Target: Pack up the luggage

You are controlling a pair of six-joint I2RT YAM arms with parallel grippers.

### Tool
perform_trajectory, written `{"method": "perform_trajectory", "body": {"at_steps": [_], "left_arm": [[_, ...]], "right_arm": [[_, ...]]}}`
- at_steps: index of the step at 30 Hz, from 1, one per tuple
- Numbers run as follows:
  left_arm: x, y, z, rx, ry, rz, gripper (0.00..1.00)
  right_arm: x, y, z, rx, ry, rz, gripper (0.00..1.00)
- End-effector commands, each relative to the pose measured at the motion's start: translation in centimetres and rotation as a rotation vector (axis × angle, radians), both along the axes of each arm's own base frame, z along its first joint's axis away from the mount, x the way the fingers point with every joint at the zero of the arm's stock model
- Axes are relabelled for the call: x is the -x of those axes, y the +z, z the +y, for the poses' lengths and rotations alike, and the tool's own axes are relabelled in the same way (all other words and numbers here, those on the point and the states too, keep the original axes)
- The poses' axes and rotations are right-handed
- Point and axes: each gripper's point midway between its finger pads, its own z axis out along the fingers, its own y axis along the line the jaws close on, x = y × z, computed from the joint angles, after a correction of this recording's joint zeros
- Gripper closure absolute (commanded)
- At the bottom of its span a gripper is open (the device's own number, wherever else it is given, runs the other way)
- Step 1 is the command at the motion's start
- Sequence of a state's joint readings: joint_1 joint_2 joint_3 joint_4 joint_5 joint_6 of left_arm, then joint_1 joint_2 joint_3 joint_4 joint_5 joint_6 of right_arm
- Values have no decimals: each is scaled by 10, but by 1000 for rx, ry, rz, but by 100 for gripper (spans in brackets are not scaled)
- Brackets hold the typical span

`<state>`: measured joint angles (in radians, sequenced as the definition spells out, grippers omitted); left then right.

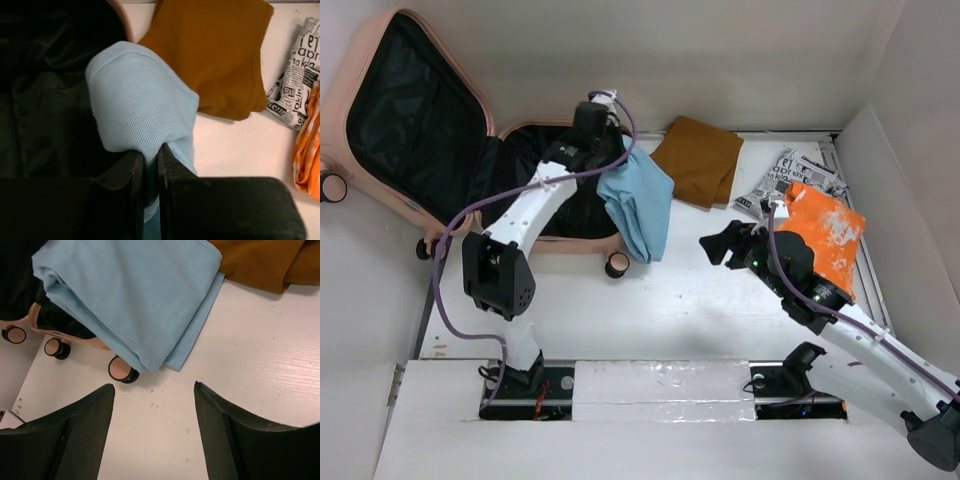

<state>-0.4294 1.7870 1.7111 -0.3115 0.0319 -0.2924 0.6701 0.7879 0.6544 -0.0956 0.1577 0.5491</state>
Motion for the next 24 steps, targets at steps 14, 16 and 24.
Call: {"method": "perform_trajectory", "body": {"at_steps": [14,16,24], "left_arm": [[-78,1,251,7,259,-110,100],[-78,-21,263,-49,298,-73,100],[-62,-29,294,-71,535,-83,24]], "right_arm": [[1,2,15,-45,66,-48,30],[1,7,14,-56,57,-65,30],[-3,1,15,-48,47,-59,29]]}}
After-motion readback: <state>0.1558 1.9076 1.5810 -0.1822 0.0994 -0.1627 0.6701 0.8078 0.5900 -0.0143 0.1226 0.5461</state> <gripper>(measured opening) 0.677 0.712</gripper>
